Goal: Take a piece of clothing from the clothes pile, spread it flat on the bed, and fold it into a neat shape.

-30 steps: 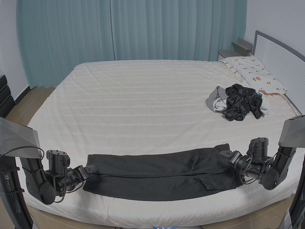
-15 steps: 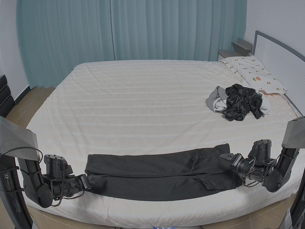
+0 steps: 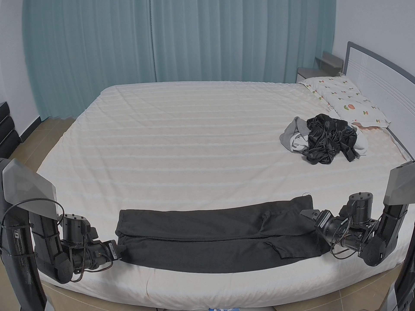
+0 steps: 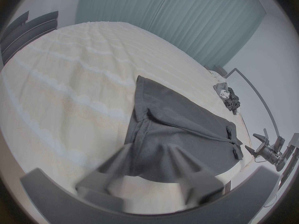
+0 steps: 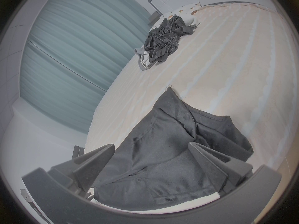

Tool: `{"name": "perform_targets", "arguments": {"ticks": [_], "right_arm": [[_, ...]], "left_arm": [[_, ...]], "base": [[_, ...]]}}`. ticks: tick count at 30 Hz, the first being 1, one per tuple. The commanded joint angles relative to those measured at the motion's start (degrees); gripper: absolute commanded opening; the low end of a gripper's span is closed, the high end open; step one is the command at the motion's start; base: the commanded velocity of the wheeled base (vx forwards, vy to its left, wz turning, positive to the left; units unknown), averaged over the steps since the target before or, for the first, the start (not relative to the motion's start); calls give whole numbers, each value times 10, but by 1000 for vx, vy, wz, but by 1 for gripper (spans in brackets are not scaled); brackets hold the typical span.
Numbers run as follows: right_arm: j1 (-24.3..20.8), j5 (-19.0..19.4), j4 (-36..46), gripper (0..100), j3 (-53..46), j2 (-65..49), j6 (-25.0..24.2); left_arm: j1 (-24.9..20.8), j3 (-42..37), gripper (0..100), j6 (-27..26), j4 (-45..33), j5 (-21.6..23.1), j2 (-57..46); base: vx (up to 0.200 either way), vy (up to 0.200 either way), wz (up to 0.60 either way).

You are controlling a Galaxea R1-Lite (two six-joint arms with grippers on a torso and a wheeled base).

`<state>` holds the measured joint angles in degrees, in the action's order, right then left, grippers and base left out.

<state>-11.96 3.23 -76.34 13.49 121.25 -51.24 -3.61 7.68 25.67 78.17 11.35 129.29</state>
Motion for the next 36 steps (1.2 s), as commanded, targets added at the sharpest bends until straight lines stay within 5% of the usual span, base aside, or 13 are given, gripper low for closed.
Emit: {"name": "perform_targets", "arguments": {"ticks": [1,22,23,36], "right_arm": [[0,1,0,100,-1,1,0],[1,9,-2,100,-12,-3,-1],[1,9,-2,100,-12,-3,-1],[32,14,-3,100,-11,-19,0]], "left_arm": [[7,-14,0,-2,1,-2,5],[19,-51,0,-59,1,-47,-4],[19,-51,100,-59,1,-46,-4],[25,-11,100,-26,-2,-21,-79]], "base": [[0,0,0],[0,0,0],[0,0,0],[0,0,0]]}}
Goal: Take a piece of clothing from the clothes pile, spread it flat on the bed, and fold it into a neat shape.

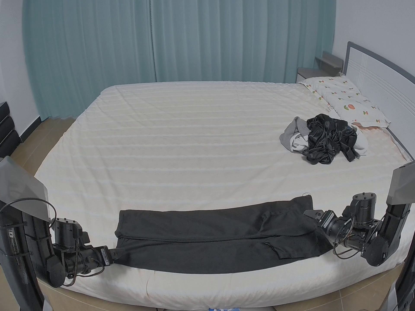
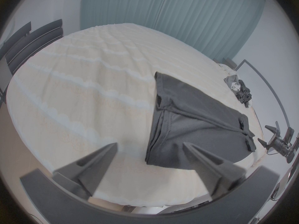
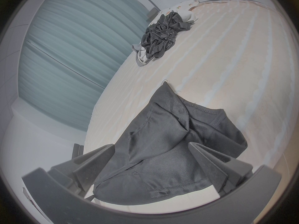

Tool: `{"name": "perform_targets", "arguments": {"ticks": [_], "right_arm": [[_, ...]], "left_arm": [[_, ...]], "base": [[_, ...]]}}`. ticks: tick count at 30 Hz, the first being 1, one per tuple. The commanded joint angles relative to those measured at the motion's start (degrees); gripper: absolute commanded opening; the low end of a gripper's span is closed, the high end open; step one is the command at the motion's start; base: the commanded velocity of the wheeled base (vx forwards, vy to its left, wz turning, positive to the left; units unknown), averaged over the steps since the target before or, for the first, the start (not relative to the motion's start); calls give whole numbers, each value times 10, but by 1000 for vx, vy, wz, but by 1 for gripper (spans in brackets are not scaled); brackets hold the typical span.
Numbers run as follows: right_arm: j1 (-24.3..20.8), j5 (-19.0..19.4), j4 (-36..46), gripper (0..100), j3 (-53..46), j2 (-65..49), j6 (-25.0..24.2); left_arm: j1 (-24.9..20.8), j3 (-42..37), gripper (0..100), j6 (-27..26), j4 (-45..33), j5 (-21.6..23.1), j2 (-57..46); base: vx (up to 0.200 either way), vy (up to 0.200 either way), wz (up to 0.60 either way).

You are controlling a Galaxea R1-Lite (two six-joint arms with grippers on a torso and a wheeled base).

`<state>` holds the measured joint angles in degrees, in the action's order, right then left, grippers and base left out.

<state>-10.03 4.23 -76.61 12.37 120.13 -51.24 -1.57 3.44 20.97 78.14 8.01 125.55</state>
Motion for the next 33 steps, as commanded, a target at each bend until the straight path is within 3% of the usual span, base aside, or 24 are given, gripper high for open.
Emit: {"name": "perform_targets", "arguments": {"ticks": [1,9,10,13,22,27,33], "right_arm": [[13,6,1,100,0,-7,0],[13,7,1,100,-2,-2,0],[14,7,0,100,-1,0,0],[14,8,1,100,0,3,0],[13,11,0,100,-1,11,0],[13,11,1,100,0,12,0],[13,11,0,100,2,20,0]], "left_arm": [[4,46,100,32,-4,16,-44],[16,138,100,61,-84,71,-39],[26,159,100,71,-115,113,-39],[36,188,100,70,-144,140,-36],[35,293,100,24,-243,159,22],[39,298,100,18,-246,186,35],[51,292,100,-33,-247,195,56]], "base": [[0,0,0],[0,0,0],[0,0,0],[0,0,0],[0,0,0],[0,0,0],[0,0,0]]}}
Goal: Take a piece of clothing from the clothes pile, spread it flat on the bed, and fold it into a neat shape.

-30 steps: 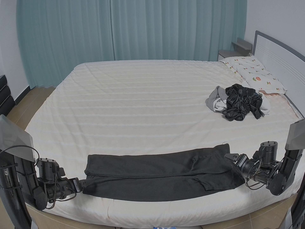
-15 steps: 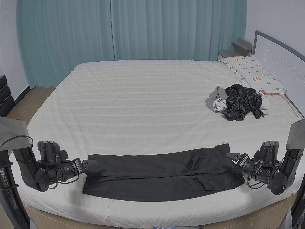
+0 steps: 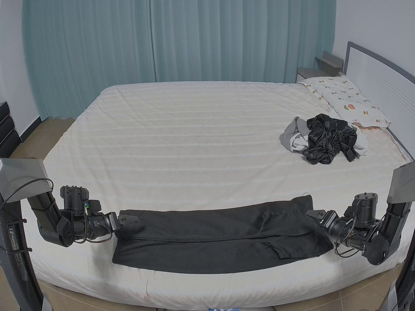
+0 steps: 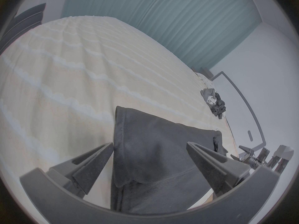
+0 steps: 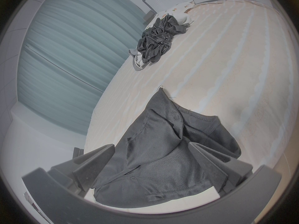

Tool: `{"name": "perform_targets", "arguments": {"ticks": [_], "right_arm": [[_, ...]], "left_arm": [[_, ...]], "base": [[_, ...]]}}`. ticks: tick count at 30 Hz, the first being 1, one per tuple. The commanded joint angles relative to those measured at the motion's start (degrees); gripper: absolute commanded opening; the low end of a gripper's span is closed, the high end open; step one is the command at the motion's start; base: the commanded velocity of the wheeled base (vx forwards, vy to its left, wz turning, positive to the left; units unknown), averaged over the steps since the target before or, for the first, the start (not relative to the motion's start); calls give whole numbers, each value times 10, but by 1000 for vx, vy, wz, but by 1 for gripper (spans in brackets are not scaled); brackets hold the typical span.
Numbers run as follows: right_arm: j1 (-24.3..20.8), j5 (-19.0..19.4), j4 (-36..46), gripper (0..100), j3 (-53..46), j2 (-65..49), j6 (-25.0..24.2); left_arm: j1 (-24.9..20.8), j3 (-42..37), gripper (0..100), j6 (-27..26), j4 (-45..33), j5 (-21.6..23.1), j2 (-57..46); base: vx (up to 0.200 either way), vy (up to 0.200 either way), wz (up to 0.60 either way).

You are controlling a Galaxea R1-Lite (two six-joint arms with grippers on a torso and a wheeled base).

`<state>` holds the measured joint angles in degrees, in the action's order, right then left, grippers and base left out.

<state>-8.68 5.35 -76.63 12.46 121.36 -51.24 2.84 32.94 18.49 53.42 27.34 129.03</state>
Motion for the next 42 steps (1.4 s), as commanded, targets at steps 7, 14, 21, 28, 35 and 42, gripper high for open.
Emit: {"name": "perform_targets", "arguments": {"ticks": [7,14,21,28,35,42], "right_arm": [[0,1,0,100,1,7,0],[-2,1,0,100,0,6,0],[-4,1,0,100,0,6,0],[-4,1,0,100,1,6,-1],[-1,4,0,100,2,6,-1],[2,9,0,100,0,4,-1]], "left_arm": [[7,-12,100,-12,4,16,20],[8,-27,100,-48,4,39,21],[8,-26,100,-58,5,58,22],[8,-26,0,-58,5,60,22],[15,-27,0,-57,6,61,21],[28,-29,0,-57,7,71,16]], "base": [[0,0,0],[0,0,0],[0,0,0],[0,0,0],[0,0,0],[0,0,0]]}}
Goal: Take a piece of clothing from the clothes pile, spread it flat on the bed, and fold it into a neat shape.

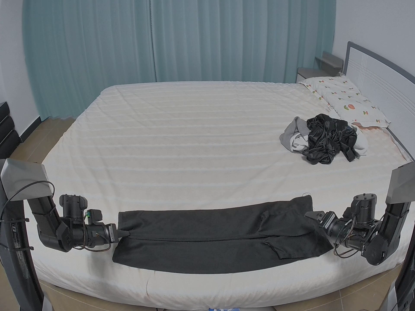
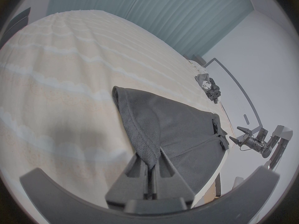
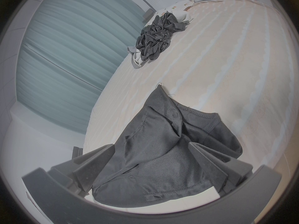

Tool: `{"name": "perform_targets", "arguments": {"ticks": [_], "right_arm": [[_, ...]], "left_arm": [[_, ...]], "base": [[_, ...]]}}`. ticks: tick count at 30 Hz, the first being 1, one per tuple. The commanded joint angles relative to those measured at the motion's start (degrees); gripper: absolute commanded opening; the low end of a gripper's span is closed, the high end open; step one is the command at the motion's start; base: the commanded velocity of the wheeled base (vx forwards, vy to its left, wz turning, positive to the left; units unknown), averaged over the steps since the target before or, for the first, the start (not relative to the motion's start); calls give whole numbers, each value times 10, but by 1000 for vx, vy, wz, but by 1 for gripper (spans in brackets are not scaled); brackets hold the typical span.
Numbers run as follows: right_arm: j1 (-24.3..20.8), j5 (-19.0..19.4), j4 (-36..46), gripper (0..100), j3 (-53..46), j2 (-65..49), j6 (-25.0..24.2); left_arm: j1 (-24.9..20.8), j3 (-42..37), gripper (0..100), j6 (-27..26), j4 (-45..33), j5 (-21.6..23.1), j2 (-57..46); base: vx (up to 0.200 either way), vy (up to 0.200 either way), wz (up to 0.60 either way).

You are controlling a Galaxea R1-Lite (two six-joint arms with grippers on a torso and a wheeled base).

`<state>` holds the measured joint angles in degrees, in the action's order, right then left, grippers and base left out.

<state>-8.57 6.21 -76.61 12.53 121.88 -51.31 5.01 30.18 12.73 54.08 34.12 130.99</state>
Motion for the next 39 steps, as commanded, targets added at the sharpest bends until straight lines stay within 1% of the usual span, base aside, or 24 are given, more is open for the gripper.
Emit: {"name": "perform_targets", "arguments": {"ticks": [1,6,10,16,24,25,27,28,29,30,32,39], "right_arm": [[1,1,0,100,-1,-3,0],[6,8,0,100,-1,-7,0],[12,9,0,100,0,-7,0],[12,8,0,100,0,-9,0],[12,8,-7,100,-1,-9,0],[12,8,-8,100,-1,-9,-1],[12,8,-8,100,-1,-9,-1],[12,8,-8,100,-1,-9,-1],[12,8,-8,100,-1,-9,-1],[12,8,-8,100,-1,-9,-1],[12,8,-9,100,-1,-9,0],[12,8,-8,100,-2,-9,-1]], "left_arm": [[11,-3,0,1,2,10,-5],[18,-3,0,3,2,28,-12],[18,0,0,6,2,28,-12],[18,2,0,6,2,28,-11],[17,9,0,11,3,28,-9],[14,24,0,41,3,26,-12],[8,32,0,75,3,22,-18],[4,37,0,89,3,21,-23],[4,37,0,91,3,21,-24],[1,43,0,109,3,20,-34],[-1,39,0,120,3,20,-48],[-10,30,0,121,-3,19,-69]], "base": [[0,0,0],[0,0,0],[0,0,0],[-200,0,0],[0,0,0],[0,0,0],[0,0,0],[0,0,0],[0,0,0],[0,0,0],[0,0,0],[0,0,0]]}}
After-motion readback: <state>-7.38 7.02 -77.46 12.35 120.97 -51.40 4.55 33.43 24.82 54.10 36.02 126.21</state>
